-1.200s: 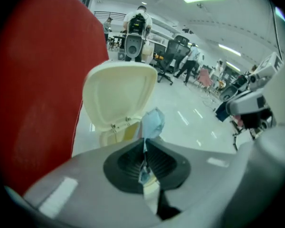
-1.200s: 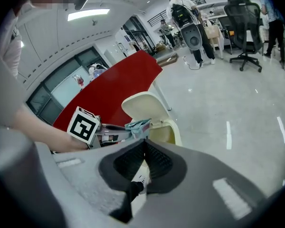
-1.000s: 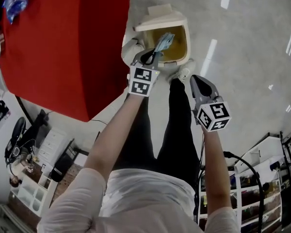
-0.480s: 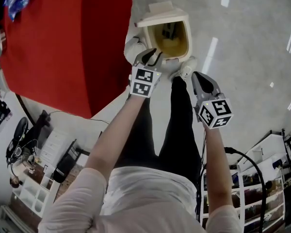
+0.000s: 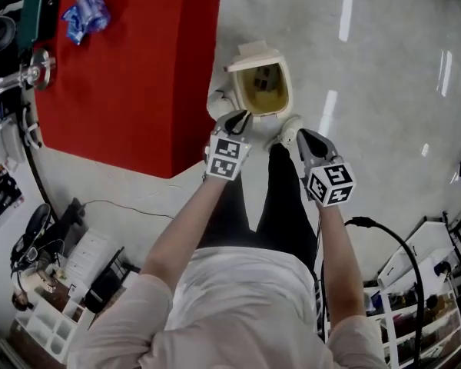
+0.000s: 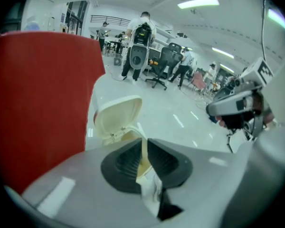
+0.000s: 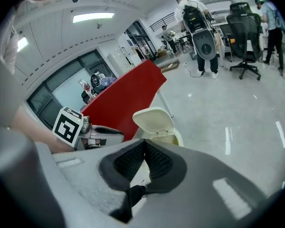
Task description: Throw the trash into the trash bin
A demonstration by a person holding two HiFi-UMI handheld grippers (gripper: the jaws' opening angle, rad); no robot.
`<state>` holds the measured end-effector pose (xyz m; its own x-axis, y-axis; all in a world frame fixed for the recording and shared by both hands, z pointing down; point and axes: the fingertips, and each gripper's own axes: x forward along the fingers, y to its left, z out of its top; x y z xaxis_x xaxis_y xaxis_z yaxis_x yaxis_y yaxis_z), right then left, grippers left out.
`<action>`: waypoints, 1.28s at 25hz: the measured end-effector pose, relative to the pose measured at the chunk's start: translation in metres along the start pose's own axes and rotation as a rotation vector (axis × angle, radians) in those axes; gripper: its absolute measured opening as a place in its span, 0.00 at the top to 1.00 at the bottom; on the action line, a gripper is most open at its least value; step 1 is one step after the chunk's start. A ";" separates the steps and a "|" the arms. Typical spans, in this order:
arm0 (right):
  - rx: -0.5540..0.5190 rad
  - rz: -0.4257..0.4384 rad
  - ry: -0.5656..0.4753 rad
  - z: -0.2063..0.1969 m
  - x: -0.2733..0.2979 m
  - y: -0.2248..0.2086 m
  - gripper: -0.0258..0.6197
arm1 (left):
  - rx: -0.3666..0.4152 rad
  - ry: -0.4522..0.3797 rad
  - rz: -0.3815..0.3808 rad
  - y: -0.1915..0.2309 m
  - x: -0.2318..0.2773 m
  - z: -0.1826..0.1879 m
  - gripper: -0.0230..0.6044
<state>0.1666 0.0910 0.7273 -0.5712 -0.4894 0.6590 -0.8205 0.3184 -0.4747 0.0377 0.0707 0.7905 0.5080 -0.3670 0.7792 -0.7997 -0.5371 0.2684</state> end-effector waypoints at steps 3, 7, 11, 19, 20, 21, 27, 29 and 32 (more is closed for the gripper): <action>-0.014 0.001 0.000 0.012 -0.012 0.013 0.96 | 0.022 -0.005 -0.009 -0.009 -0.025 0.016 0.91; -0.025 0.003 0.000 0.024 -0.030 0.030 0.96 | 0.049 -0.006 -0.019 -0.020 -0.057 0.034 0.94; -0.050 0.011 0.001 0.036 -0.054 0.052 0.96 | 0.070 -0.006 -0.027 -0.031 -0.095 0.050 0.96; -0.122 0.015 -0.016 0.064 -0.094 0.085 0.96 | 0.092 -0.009 -0.111 -0.057 -0.163 0.067 0.96; -0.130 0.014 -0.015 0.065 -0.099 0.089 0.96 | 0.098 -0.009 -0.122 -0.060 -0.171 0.067 0.96; -0.135 0.013 -0.015 0.066 -0.103 0.092 0.96 | 0.104 -0.015 -0.129 -0.061 -0.177 0.068 0.96; -0.130 0.018 -0.043 0.078 -0.122 0.110 0.96 | 0.117 -0.043 -0.146 -0.064 -0.204 0.083 0.96; -0.134 0.019 -0.054 0.084 -0.128 0.118 0.96 | 0.116 -0.055 -0.159 -0.067 -0.211 0.090 0.96; -0.141 0.021 -0.064 0.089 -0.134 0.129 0.96 | 0.125 -0.063 -0.160 -0.068 -0.219 0.095 0.96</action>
<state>0.1398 0.1253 0.5256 -0.5892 -0.5311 0.6090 -0.8061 0.4376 -0.3983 0.0113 0.1154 0.5480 0.6473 -0.3145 0.6943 -0.6634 -0.6810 0.3100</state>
